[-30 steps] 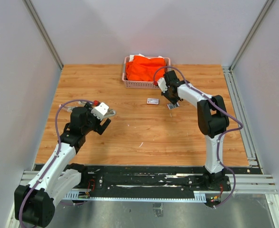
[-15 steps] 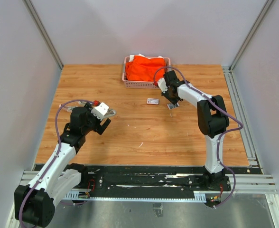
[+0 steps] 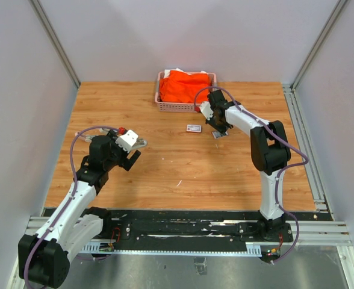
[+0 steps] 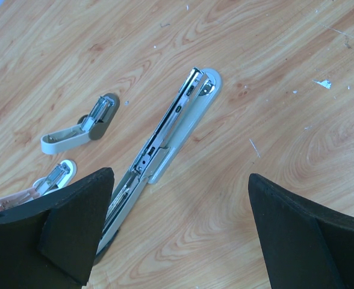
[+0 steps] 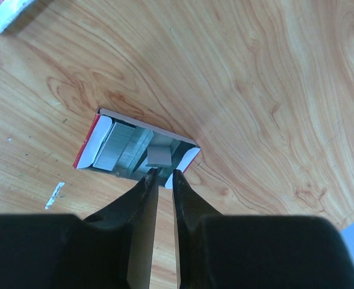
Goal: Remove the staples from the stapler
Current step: Adjust the staple in the staple box.
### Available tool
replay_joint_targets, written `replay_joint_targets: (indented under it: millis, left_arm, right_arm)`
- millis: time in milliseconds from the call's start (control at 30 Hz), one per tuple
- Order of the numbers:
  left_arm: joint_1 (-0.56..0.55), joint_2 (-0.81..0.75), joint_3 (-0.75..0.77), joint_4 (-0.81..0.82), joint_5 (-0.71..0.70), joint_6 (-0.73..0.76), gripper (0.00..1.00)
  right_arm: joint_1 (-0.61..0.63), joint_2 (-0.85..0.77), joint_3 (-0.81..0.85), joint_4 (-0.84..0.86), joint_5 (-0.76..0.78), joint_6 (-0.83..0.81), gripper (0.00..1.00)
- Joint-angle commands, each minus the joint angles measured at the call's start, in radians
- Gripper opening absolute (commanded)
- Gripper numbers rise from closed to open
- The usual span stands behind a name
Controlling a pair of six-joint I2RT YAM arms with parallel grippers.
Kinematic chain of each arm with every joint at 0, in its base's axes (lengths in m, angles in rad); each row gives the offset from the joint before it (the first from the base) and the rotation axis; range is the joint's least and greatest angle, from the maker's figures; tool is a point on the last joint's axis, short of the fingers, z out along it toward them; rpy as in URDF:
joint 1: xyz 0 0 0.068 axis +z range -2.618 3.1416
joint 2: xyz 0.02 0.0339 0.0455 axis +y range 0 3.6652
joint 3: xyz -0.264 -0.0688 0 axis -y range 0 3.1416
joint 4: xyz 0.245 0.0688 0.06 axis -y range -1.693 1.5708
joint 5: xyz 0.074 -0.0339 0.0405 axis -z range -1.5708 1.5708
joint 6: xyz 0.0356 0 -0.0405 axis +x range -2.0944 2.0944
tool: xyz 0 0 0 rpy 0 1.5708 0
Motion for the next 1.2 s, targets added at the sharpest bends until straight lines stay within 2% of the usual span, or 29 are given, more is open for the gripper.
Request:
replay_joint_targets:
  millis: [0, 733, 833, 967, 1167]
  left_arm:
    - [-0.001, -0.004, -0.007, 0.037, -0.003, 0.002, 0.98]
    - [-0.001, 0.003, -0.007, 0.039, -0.004, 0.002, 0.98]
    - [-0.001, 0.005, -0.007, 0.04, -0.004, 0.002, 0.98]
    - [-0.001, 0.005, -0.008, 0.04, -0.003, 0.002, 0.98]
    - [-0.001, 0.017, 0.015, 0.01, 0.054, 0.04, 0.98]
  right_arm:
    - [0.01, -0.006, 0.038, -0.061, -0.013, -0.03, 0.17]
    - [0.01, -0.015, 0.062, -0.022, -0.02, -0.026, 0.19]
    - [-0.001, -0.045, 0.052, -0.009, -0.031, -0.013, 0.23]
    - [-0.034, -0.085, 0.041, 0.0, -0.11, 0.021, 0.4]
    - [-0.113, -0.117, 0.049, -0.035, -0.259, 0.067, 0.45]
